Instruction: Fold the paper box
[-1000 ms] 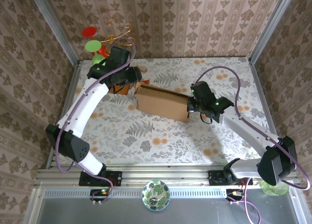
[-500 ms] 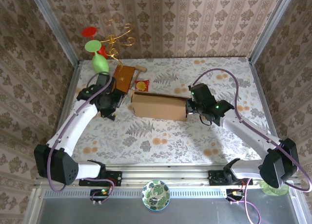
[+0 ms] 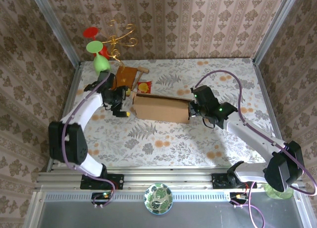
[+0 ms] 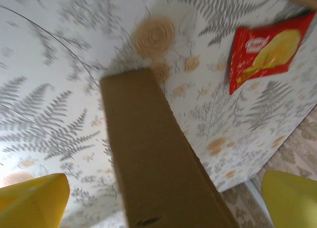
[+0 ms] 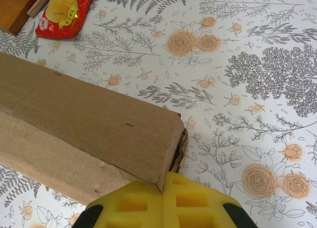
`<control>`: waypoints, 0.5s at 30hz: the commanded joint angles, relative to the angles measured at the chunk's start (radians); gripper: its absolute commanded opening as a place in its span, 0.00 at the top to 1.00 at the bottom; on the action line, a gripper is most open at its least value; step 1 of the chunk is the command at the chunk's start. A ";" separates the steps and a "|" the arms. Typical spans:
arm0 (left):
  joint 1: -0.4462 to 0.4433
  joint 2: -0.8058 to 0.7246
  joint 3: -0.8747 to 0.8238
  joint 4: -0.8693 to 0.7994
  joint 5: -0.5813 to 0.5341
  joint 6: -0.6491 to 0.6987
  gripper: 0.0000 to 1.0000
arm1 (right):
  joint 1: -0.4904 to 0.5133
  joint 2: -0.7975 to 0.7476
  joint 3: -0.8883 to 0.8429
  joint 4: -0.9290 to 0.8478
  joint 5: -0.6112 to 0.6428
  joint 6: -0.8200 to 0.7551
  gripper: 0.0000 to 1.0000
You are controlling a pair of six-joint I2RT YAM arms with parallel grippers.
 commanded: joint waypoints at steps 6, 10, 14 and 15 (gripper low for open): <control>0.008 0.075 0.057 0.040 0.230 -0.084 0.00 | 0.017 -0.010 -0.019 -0.022 -0.012 -0.015 1.00; -0.001 0.090 0.054 0.049 0.264 -0.069 0.00 | 0.019 -0.012 -0.021 -0.024 -0.006 -0.018 1.00; -0.018 0.078 0.029 0.078 0.267 -0.065 0.02 | 0.018 -0.011 -0.024 -0.022 -0.002 -0.017 1.00; -0.020 0.072 0.009 0.090 0.269 -0.074 0.03 | 0.018 -0.009 -0.021 -0.023 0.000 -0.015 1.00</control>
